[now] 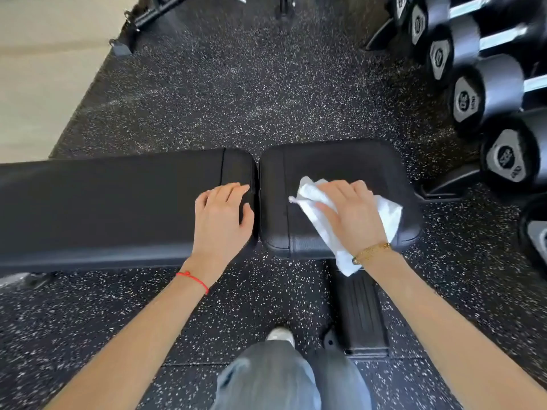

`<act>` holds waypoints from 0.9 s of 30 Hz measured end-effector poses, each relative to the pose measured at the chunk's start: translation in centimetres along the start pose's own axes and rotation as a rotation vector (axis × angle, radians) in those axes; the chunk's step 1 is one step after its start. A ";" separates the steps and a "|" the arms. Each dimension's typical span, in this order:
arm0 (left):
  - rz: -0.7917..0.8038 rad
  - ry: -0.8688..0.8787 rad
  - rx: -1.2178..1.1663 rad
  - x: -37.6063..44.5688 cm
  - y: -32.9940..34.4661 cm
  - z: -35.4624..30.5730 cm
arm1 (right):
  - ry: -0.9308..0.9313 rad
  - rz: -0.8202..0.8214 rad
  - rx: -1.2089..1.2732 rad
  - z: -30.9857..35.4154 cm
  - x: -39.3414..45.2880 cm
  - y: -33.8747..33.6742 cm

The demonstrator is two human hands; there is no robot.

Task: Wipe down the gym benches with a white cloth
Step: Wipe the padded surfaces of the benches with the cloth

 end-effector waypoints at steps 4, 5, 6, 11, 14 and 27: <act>0.022 0.053 0.004 2.6 -5.7 -0.8 | 0.075 0.067 0.028 0.5 -0.5 -5.5; 0.029 0.063 0.000 3.3 -7.5 -1.1 | 0.107 0.024 0.079 0.5 -0.6 -7.6; 0.040 0.072 -0.009 3.9 -9.5 -1.4 | 0.136 -0.004 0.135 0.7 -0.8 -9.7; 0.100 0.155 -0.029 7.2 -20.2 -3.2 | 0.123 -0.091 0.197 3.3 -1.9 -22.5; 0.115 0.217 -0.018 9.6 -27.0 -4.2 | 0.212 -0.073 0.273 4.2 -2.9 -29.9; 0.207 0.304 -0.115 19.2 -44.9 -11.7 | 0.383 -0.229 0.397 1.5 -6.5 -51.2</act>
Point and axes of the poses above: each hand's wrist, its own x-axis towards the middle knuckle, its own y-axis out of the palm, z = x × y, the point moved 6 cm from there along x, towards the middle knuckle, and after that the axes turned 14 degrees about x, right-handed, at the moved point
